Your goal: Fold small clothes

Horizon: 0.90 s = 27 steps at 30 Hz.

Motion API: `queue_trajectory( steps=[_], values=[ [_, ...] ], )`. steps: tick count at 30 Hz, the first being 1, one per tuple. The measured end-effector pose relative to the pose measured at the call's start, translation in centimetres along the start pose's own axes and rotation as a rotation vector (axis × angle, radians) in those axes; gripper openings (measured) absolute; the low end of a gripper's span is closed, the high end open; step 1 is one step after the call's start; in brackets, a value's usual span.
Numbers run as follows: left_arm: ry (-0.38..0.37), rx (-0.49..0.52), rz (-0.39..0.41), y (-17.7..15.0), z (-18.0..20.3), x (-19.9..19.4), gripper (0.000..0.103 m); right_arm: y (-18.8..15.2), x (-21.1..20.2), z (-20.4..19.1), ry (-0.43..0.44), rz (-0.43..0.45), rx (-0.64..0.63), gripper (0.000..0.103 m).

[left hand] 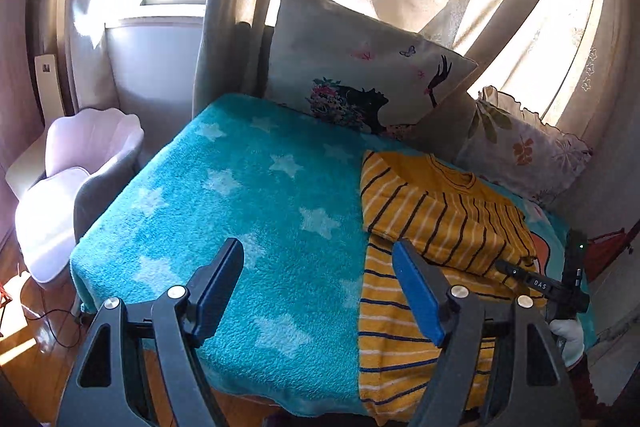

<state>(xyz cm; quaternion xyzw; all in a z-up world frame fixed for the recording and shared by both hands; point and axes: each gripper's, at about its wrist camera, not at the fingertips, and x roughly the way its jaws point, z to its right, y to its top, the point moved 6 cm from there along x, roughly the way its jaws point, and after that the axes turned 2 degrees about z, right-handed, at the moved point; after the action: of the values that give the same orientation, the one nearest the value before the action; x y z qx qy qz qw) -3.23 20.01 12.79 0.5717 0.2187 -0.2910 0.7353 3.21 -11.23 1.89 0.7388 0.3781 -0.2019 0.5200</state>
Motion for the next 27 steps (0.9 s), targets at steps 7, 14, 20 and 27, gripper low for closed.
queue_trajectory(
  steps=[7,14,20,27],
  values=[
    [-0.185,0.025,-0.130,-2.0,3.9,7.2,0.076,1.2,-6.6,3.3,-0.269,0.144,-0.013,0.025],
    [-0.330,0.098,-0.223,-2.2,8.9,12.5,0.076,-1.4,-10.2,8.4,-0.283,0.140,0.213,0.042],
    [-0.402,0.109,-0.312,-0.6,11.8,17.7,0.076,-2.4,-10.8,8.0,-0.255,0.218,0.346,0.036],
    [-0.214,0.204,-0.416,-0.7,13.3,24.4,0.076,-2.5,-5.3,6.5,-0.246,0.135,0.370,0.035]
  ],
)
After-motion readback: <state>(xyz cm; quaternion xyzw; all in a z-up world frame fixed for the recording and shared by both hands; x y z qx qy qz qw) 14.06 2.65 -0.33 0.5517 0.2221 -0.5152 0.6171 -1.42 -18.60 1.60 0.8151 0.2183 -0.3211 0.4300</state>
